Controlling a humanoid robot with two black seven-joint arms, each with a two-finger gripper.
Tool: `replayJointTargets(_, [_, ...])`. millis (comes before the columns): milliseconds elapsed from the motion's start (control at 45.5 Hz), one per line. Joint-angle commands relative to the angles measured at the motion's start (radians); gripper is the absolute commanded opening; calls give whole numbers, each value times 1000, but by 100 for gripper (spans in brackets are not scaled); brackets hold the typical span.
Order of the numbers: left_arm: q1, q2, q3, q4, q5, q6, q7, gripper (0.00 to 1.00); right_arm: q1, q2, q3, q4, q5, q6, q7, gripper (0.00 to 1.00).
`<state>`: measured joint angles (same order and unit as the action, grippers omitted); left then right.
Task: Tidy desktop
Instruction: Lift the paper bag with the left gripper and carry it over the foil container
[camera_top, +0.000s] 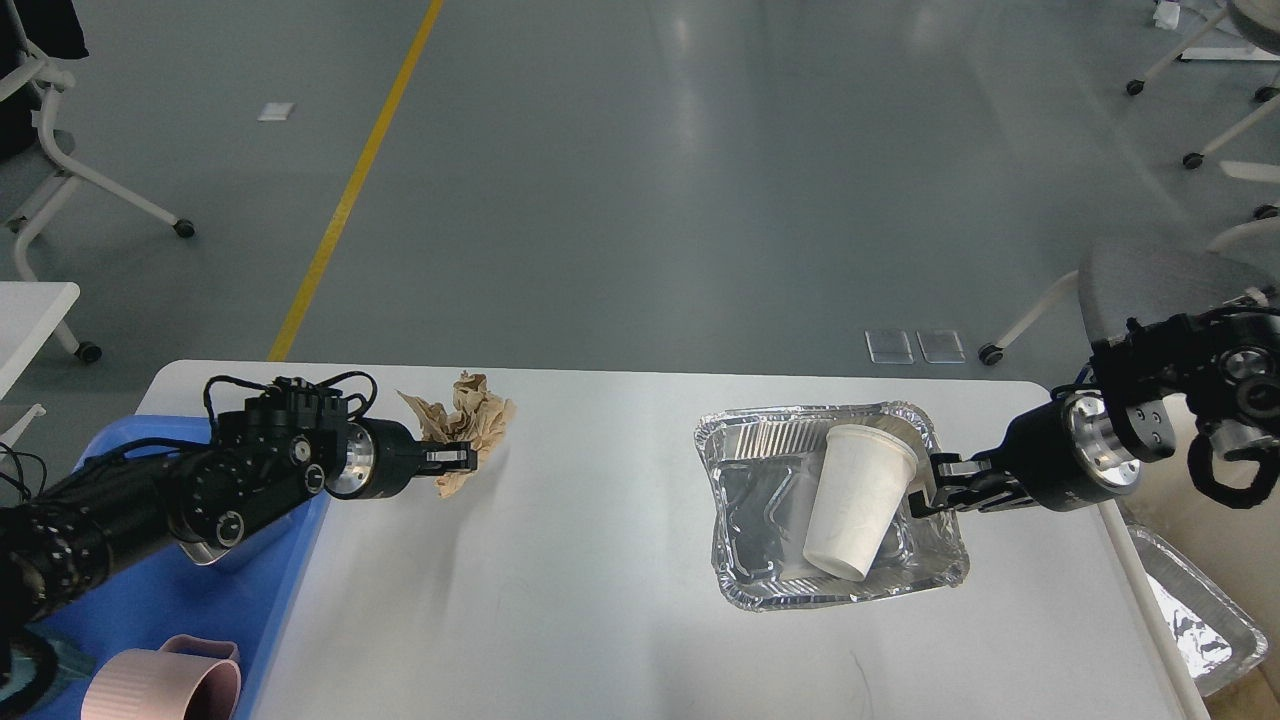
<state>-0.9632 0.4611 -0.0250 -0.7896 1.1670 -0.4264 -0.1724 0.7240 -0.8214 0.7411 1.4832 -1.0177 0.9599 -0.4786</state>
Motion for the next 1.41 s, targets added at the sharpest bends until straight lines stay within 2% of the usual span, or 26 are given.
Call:
replayJointTargets(0, [-48,250,-55,-301,-3,-78,4,0,0,5,0,0,-1,0,0,0])
replayJointTargets(198, [-78,534,-214,-532,-1,-264,2,0,0,8,1,-1,-2,0,0,0])
replayJointTargets(373, [-75,686,-358,-660,-6,-402,-9,0,0,10,0,-1,-2,0,0,0])
replayJointTargets(461, [-77,729,-417,-706,-24,-459,-39,0,0,10,0,0,-2,0,0,0])
replayJointTargets(571, [-80,749,-483,-749,-55,-532,-49,0,0,7,3,0,-2,0,0,0])
replayJointTargets(747, [-141,749,-573,-777,-115,-534,-50,0,0,2,9,0,-1,0,0,0])
replayJointTargets(857, [-242,713,-572,-775,-130,-534,-50,0,0,5,9,0,-1,0,0,0])
replayJointTargets(879, [-267,652,-572,-769,-129,-534,-50,0,0,8,9,0,-1,0,0,0])
replayJointTargets(1098, [-298,335,-541,-688,-106,-534,-36,0,0,8,12,2,-1,0,0,0])
replayJointTargets(1384, [-350,-36,-372,-501,6,-534,-35,0,0,2,14,2,-1,0,0,0])
